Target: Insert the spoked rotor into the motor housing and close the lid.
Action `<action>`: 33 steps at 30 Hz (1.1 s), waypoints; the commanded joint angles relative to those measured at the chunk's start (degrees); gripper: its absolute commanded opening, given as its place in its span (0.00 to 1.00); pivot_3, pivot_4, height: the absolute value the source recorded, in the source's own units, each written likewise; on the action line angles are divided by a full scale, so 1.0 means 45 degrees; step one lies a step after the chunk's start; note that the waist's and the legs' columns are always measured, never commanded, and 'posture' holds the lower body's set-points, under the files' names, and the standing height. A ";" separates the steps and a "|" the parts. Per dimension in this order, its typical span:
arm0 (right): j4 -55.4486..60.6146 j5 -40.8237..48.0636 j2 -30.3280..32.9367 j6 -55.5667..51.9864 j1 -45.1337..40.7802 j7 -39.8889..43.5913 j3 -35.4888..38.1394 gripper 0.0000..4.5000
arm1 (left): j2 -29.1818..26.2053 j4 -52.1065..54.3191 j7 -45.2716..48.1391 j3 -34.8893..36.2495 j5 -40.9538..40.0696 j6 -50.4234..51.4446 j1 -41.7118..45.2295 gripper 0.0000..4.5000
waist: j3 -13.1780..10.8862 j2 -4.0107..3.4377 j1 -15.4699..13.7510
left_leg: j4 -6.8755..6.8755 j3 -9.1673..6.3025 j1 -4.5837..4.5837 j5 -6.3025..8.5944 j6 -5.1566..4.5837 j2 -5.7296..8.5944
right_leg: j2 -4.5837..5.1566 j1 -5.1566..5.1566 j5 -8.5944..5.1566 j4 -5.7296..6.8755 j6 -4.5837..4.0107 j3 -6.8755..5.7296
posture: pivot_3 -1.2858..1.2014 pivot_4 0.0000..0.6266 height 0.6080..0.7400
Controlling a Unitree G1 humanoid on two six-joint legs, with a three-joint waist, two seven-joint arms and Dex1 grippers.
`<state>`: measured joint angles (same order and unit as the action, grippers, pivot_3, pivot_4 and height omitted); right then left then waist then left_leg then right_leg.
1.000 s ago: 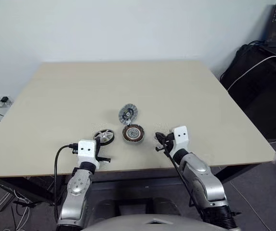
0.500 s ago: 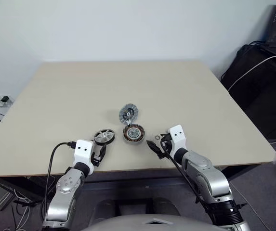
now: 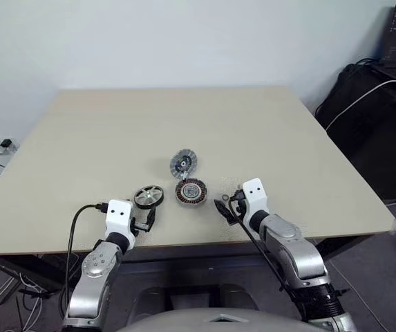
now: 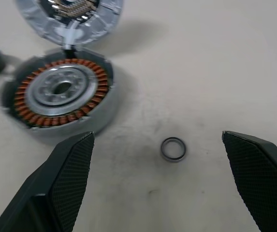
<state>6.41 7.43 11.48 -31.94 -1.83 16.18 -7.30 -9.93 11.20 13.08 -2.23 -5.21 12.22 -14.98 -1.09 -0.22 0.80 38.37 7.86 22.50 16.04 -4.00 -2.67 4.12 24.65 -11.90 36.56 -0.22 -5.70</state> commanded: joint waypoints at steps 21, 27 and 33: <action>-0.4161 -0.0717 -0.0947 0.2004 -0.1731 -0.0410 0.0369 1.00 | 0.0251 0.0422 -0.0277 -0.0012 0.0016 -0.0221 0.0151 0.99 | 0.0002 -0.0001 0.0120 | 0.0011 0.0027 0.0011 -0.0015 0.0018 0.0001 | -0.0012 -0.0016 0.0000 0.0056 0.0000 0.0010 | 0.52 0.00 1.00; -0.4188 -0.0716 -0.1053 0.2076 -0.1688 -0.0473 0.0385 0.71 | 0.0241 0.0423 -0.0267 -0.0036 0.0017 -0.0183 0.0136 1.00 | 0.0003 0.0000 0.0136 | 0.0028 0.0019 0.0003 -0.0016 0.0017 0.0000 | -0.0010 -0.0007 0.0000 0.0060 0.0001 0.0008 | 0.52 0.00 1.00; -0.4070 -0.0816 -0.1150 0.2117 -0.1650 -0.0493 0.0381 0.27 | 0.0252 0.0440 -0.0287 -0.0040 0.0019 -0.0158 0.0110 1.00 | 0.0003 -0.0001 0.0171 | 0.0028 0.0019 0.0009 -0.0016 0.0018 -0.0004 | -0.0013 -0.0013 0.0000 0.0066 0.0000 0.0021 | 0.52 0.00 1.00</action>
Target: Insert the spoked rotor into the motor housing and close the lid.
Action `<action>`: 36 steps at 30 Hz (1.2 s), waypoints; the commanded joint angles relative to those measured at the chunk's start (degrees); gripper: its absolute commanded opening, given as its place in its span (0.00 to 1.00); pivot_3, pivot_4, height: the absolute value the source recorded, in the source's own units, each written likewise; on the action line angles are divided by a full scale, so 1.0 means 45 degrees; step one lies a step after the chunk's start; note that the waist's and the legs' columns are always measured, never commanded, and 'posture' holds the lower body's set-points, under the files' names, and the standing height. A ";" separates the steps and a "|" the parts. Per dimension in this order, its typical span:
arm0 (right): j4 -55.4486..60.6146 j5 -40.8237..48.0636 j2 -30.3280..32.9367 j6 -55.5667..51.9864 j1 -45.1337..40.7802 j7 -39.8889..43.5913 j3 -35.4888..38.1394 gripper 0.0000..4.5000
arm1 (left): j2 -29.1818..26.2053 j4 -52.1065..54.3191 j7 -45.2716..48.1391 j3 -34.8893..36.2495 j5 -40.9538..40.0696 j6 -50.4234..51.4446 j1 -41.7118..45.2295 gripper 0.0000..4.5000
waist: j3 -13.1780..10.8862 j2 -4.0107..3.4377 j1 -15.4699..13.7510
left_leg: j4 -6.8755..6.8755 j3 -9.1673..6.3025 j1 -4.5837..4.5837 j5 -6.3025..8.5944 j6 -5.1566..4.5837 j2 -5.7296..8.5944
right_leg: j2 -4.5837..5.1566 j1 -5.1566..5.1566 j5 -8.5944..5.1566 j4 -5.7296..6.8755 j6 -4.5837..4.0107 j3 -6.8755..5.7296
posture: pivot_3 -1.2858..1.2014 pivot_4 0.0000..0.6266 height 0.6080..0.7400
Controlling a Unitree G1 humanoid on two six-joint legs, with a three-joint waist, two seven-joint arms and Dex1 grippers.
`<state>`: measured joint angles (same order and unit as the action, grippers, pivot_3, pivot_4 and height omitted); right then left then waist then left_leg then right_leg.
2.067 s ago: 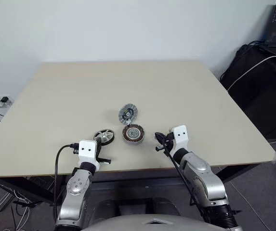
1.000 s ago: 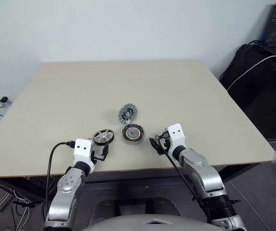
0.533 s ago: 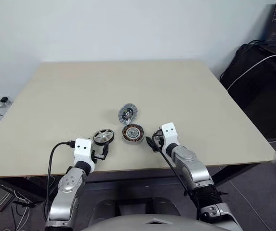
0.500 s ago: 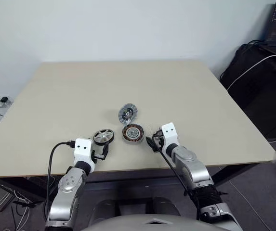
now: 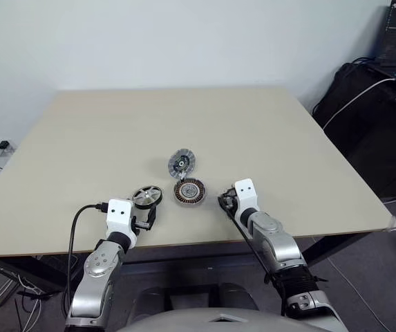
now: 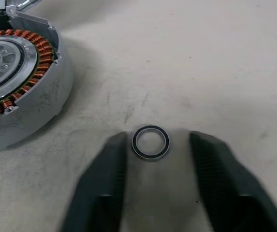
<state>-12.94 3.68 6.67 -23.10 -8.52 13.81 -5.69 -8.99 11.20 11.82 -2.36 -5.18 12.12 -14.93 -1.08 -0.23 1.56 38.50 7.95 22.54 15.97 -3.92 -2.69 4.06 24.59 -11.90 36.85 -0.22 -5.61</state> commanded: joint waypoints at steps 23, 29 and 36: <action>0.1487 -0.0290 -0.0651 -0.0732 -0.2167 0.1297 -0.1753 0.16 | 0.0140 0.0401 -0.0073 0.0052 -0.0014 -0.0246 0.0030 1.00 | -0.0002 -0.0003 0.0004 | 0.0007 -0.0006 0.0006 0.0000 0.0000 0.0001 | 0.0001 0.0009 0.0000 0.0001 -0.0001 -0.0007 | 0.52 0.00 1.00; 0.0307 -0.0389 -0.0995 -0.0493 -0.2705 0.1391 -0.2013 0.16 | 0.0193 0.0481 -0.0175 0.0100 -0.0024 -0.0272 -0.0109 1.00 | -0.0003 -0.0003 -0.0004 | 0.0013 0.0001 0.0010 0.0000 0.0000 0.0002 | 0.0002 0.0006 0.0003 0.0002 0.0001 -0.0012 | 0.52 0.00 1.00; -0.0165 -0.0448 -0.1101 -0.0315 -0.2827 0.1463 -0.2088 0.16 | 0.0238 0.0540 -0.0199 0.0137 -0.0015 -0.0285 -0.0181 1.00 | -0.0003 -0.0005 0.0032 | 0.0013 0.0001 0.0011 0.0000 0.0001 0.0001 | 0.0002 0.0007 0.0002 0.0004 0.0001 -0.0012 | 0.52 0.00 1.00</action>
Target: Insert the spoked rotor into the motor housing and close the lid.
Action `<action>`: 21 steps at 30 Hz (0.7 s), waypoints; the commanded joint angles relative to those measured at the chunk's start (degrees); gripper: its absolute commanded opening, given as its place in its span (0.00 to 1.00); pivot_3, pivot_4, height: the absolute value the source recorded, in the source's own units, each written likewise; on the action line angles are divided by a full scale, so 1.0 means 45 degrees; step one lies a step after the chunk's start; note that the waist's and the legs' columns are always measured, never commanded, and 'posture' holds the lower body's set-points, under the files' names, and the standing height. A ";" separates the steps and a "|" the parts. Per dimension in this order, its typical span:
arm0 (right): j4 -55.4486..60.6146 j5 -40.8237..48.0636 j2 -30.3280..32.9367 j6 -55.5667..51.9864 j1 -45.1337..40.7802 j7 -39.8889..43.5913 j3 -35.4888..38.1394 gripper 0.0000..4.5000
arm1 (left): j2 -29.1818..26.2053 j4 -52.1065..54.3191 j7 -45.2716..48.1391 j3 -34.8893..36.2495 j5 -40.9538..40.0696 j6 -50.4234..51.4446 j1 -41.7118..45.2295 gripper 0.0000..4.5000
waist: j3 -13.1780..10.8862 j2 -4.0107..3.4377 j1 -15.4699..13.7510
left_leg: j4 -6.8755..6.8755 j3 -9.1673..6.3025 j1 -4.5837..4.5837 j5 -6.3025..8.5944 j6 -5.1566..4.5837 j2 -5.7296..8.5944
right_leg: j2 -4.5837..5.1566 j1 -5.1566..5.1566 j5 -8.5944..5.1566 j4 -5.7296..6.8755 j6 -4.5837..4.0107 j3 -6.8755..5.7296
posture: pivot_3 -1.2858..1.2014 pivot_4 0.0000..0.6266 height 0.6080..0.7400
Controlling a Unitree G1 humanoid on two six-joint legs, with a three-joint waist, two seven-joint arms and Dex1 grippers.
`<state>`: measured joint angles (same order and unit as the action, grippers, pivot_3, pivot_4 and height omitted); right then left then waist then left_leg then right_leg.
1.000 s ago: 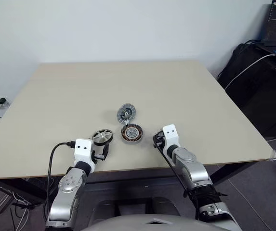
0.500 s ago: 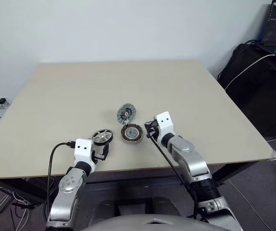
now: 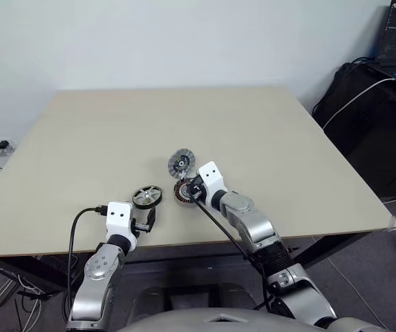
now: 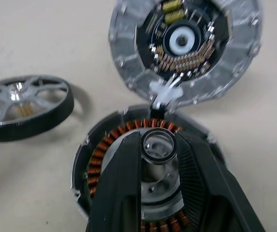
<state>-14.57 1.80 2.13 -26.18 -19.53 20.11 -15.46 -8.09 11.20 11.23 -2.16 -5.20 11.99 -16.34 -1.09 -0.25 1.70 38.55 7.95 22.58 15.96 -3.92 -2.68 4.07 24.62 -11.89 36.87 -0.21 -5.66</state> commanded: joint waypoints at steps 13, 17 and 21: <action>-0.0614 -0.0254 -0.0121 0.0272 -0.0183 0.0459 -0.0305 0.16 | 0.0087 0.0540 -0.0169 0.0105 0.0026 -0.0313 0.0091 1.00 | 0.0002 0.0000 0.0026 | 0.0000 0.0001 -0.0003 0.0000 0.0000 -0.0001 | 0.0001 -0.0002 0.0000 0.0002 0.0000 0.0002 | 0.52 0.00 1.00; -0.0628 -0.0278 -0.0133 0.0283 -0.0185 0.0482 -0.0289 0.16 | 0.0072 0.0540 -0.0192 0.0091 0.0012 -0.0316 0.0091 1.00 | 0.0002 0.0000 0.0035 | 0.0001 -0.0002 -0.0005 0.0000 0.0000 -0.0001 | 0.0002 0.0004 0.0000 0.0002 0.0000 0.0001 | 0.52 0.00 1.00; -0.0732 -0.0314 -0.0158 0.0296 -0.0218 0.0494 -0.0285 0.16 | 0.0066 0.0543 -0.0200 0.0082 0.0004 -0.0315 0.0092 1.00 | 0.0002 -0.0001 0.0038 | 0.0000 -0.0003 -0.0005 0.0000 0.0001 -0.0001 | 0.0002 0.0004 0.0000 0.0002 0.0000 0.0002 | 0.52 0.00 1.00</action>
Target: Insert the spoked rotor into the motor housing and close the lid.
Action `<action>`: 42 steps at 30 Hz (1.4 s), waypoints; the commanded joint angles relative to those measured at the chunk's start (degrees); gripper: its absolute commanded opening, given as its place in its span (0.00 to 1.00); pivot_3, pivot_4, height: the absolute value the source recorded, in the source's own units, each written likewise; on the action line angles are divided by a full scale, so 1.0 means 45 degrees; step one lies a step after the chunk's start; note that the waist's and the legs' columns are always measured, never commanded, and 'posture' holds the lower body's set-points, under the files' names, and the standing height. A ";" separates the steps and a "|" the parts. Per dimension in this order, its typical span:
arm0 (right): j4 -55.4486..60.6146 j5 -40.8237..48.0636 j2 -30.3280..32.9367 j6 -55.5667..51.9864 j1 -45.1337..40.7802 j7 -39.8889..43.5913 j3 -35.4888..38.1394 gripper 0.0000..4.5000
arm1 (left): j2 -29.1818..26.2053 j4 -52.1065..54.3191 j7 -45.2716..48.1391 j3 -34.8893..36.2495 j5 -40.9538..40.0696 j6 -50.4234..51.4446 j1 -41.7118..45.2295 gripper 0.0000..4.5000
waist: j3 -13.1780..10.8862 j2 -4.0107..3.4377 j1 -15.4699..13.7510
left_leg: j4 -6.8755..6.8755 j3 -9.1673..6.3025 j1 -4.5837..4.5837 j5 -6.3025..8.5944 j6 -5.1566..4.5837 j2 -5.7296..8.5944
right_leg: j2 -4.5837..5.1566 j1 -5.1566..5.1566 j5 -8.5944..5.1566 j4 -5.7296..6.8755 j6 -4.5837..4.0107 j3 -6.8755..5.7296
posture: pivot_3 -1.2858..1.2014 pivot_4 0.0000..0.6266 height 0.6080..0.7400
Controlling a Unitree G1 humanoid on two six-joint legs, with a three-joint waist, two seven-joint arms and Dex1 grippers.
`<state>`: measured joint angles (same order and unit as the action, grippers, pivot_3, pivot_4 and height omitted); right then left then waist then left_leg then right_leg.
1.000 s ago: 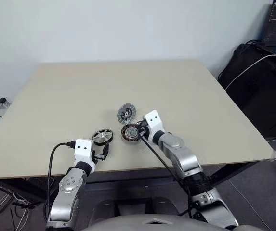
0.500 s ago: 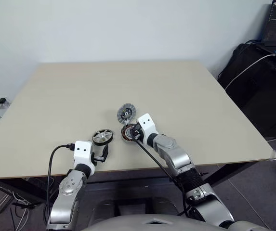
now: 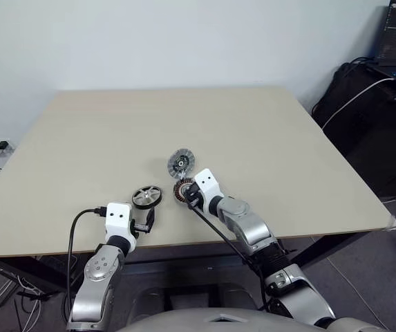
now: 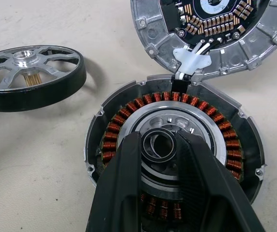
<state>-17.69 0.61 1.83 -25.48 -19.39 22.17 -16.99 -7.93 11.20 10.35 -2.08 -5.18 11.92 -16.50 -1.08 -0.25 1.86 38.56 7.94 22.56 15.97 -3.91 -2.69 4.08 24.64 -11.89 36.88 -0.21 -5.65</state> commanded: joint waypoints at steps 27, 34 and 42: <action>0.0309 0.0114 0.0191 0.0081 -0.0364 0.0220 0.0485 0.88 | 0.0024 0.0368 0.0058 -0.0046 -0.0022 -0.0282 0.0259 1.00 | -0.0001 -0.0002 0.0032 | 0.0001 -0.0005 -0.0002 -0.0001 0.0001 -0.0001 | 0.0003 0.0002 0.0000 -0.0001 -0.0001 0.0005 | 0.52 0.00 1.00; 0.0998 0.0279 -0.0060 0.0283 -0.0672 -0.0142 0.0919 0.73 | 0.0044 0.0385 0.0065 -0.0042 -0.0024 -0.0251 0.0249 1.00 | -0.0003 -0.0004 0.0033 | 0.0000 -0.0005 0.0002 0.0001 0.0000 -0.0001 | 0.0004 0.0004 0.0000 -0.0005 0.0000 0.0005 | 0.52 0.00 1.00; 0.0117 -0.0957 -0.0056 0.0209 -0.1452 -0.1028 0.0300 0.15 | 0.0097 0.0388 0.0007 -0.0041 -0.0013 -0.0270 0.0212 1.00 | -0.0005 -0.0007 0.0046 | 0.0000 0.0000 0.0003 0.0000 0.0002 -0.0003 | 0.0002 0.0004 0.0000 -0.0001 -0.0001 0.0005 | 0.52 0.00 1.00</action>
<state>-17.32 -2.65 1.96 -25.44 -24.30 18.35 -15.39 -7.83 11.21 10.37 -2.29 -5.20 11.92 -16.20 -1.10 -0.28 2.07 38.55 7.94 22.58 15.96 -3.90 -2.70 4.09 24.66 -11.89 36.88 -0.22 -5.64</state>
